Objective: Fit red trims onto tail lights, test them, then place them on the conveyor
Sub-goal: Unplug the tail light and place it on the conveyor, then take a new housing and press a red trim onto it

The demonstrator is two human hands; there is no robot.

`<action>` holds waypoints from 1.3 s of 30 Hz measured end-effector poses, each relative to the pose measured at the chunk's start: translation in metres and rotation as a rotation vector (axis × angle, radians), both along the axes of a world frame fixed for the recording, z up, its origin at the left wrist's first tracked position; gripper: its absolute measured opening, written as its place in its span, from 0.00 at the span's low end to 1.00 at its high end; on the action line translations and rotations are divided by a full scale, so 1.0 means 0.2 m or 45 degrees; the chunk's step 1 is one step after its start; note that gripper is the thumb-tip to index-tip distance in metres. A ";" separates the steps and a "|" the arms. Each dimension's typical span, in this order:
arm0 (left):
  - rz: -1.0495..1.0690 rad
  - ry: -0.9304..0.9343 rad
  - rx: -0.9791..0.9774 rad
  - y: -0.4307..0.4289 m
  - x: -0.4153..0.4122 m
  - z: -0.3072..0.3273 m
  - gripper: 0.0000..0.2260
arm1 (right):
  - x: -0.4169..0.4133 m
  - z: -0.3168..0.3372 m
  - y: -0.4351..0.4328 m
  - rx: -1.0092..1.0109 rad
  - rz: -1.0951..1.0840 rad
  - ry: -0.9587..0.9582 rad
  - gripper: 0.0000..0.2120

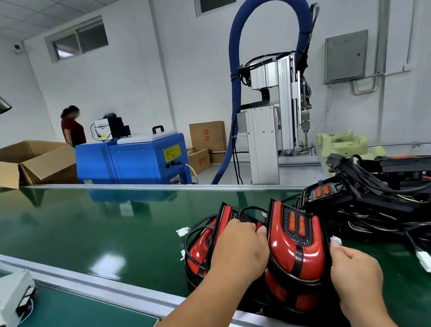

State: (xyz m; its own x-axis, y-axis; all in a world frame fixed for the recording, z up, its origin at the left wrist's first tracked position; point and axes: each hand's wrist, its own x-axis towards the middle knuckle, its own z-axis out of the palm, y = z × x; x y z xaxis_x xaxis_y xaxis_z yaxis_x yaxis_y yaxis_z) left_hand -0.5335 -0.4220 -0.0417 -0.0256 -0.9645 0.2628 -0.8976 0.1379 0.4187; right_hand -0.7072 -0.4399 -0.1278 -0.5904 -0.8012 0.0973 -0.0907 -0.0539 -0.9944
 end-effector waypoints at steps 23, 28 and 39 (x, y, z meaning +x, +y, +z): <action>0.549 0.275 -0.381 0.58 0.93 0.23 0.20 | 1.16 0.59 0.26 -0.640 0.699 0.464 0.24; 0.779 0.224 -0.454 0.88 1.25 0.18 0.20 | 1.72 0.56 0.50 -0.700 1.126 0.455 0.25; 1.362 0.240 -0.592 1.59 1.74 -0.02 0.14 | 2.51 0.41 1.22 -0.748 1.881 0.415 0.22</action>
